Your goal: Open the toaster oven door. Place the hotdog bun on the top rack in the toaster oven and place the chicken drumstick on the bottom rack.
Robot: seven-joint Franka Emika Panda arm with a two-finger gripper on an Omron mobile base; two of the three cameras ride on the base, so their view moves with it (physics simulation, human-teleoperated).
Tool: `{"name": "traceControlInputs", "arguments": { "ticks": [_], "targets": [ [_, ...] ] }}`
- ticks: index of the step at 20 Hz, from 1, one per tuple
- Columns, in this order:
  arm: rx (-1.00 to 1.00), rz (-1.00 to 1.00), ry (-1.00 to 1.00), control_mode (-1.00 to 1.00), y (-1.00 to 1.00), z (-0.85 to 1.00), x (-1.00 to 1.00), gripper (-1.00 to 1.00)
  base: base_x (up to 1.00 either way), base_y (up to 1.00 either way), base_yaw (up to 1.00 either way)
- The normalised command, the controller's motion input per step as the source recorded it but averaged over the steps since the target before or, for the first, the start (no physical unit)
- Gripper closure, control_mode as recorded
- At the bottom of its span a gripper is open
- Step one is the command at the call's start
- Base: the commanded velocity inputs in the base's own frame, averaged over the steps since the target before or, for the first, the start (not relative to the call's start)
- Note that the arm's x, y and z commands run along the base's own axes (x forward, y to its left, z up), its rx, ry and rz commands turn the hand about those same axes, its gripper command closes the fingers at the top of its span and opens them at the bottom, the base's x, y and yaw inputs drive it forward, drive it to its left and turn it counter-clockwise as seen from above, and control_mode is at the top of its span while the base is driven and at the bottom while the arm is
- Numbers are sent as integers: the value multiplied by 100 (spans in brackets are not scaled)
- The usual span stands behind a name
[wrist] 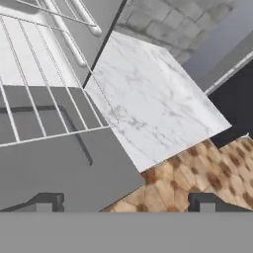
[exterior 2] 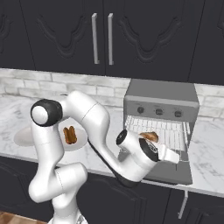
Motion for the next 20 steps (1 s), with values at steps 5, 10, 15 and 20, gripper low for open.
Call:
{"name": "traceControlInputs", "arguments": {
  "ticks": [5,10,15,20],
  "targets": [
    [23,10,-48,-100,0,100,-80,-100,0,0,0],
    [7,0,-29,-100,11,46,-33,-100,0,0,0],
    [6,-4,-26,-100,21,-28,-5,-100,0,0,0],
    [21,-23,-72,-100,2,-4,-19,-100,0,0,0]
  ]
}}
